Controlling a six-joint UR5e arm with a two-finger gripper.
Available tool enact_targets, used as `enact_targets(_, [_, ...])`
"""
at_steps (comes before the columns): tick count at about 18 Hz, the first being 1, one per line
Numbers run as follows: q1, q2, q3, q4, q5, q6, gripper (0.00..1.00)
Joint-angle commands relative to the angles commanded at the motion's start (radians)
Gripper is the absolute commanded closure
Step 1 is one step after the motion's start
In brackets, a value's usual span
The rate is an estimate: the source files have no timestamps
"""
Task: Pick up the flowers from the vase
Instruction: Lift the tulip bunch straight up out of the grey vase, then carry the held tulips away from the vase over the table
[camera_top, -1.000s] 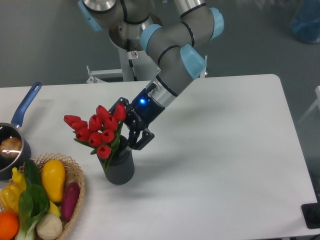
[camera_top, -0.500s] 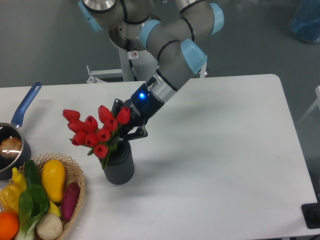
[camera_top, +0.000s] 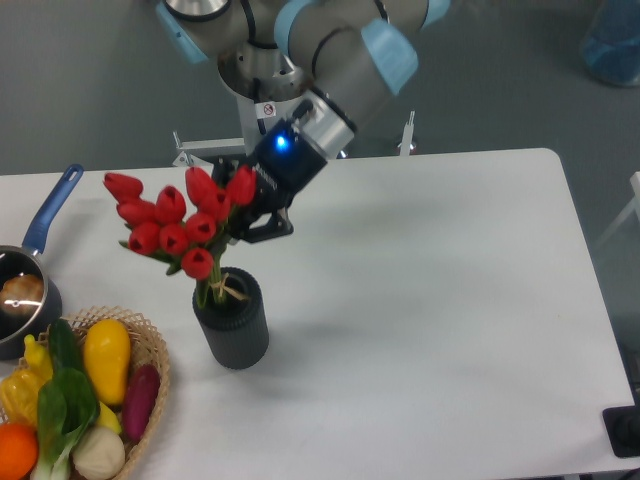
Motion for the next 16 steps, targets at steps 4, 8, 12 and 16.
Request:
enact_targets(4, [0.052,0.06,0.012,-0.002,-0.005,-0.023,1.0])
enact_targets(8, [0.075,0.086,0.012,0.0,-0.005,-0.028,0.97])
enact_targets(12, [0.13,0.086,0.014,-0.002,-0.005,-0.035,1.0])
enact_targets(16, [0.204,0.075,0.015,0.0,-0.005,-0.031,1.0])
